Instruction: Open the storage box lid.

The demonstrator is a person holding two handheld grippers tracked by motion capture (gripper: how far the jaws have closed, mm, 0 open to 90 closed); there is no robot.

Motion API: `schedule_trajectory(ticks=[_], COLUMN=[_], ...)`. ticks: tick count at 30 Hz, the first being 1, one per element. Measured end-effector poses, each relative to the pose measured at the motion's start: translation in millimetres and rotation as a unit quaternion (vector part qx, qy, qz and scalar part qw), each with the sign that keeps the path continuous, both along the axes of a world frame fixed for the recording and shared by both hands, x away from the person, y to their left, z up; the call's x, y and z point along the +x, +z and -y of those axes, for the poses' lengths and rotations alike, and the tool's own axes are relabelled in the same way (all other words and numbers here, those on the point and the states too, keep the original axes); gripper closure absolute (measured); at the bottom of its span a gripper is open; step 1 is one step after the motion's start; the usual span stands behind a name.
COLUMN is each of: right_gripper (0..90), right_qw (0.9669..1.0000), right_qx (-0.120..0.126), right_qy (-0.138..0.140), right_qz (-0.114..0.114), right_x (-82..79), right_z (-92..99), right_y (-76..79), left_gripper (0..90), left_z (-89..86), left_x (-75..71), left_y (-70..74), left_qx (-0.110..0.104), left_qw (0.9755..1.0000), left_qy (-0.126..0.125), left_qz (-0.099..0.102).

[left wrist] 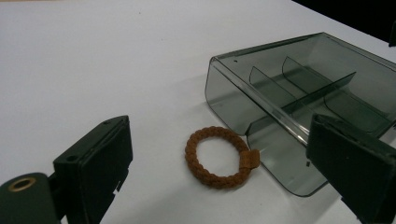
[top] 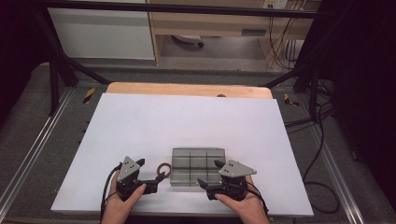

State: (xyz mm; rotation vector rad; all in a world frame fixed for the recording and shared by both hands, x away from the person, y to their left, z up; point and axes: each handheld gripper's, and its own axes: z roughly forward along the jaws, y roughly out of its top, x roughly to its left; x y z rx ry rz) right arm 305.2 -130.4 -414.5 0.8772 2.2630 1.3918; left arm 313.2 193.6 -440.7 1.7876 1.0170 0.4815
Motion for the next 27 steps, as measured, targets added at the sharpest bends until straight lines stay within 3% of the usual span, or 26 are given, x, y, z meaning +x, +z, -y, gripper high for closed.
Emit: schedule_trajectory(ticks=[4,9,18,27], right_gripper=[28.2,48.6,78.1,90.0], right_qw=[1.0000,0.9997,0.9991,0.9978], right_qx=[0.002,0.010,0.006,0.000], right_qy=[0.009,0.015,0.038,0.064], right_qz=[0.003,0.017,0.016,0.015], right_x=[-3.3,-7.5,-9.8,-12.1], right_z=[-3.2,-4.3,-4.0,-6.8], right_y=[0.5,2.1,-0.4,-2.0], left_gripper=[6.9,6.8,6.9,6.9], left_z=[0.8,0.8,3.8,4.0], left_x=[-0.3,0.0,0.3,0.2], left_y=[0.0,-0.1,-0.5,-0.6], left_qx=[0.000,-0.001,0.001,0.001], left_qw=[1.0000,1.0000,1.0000,1.0000], left_qy=[-0.003,-0.002,-0.007,-0.008], left_qz=[0.000,0.000,-0.001,-0.003])
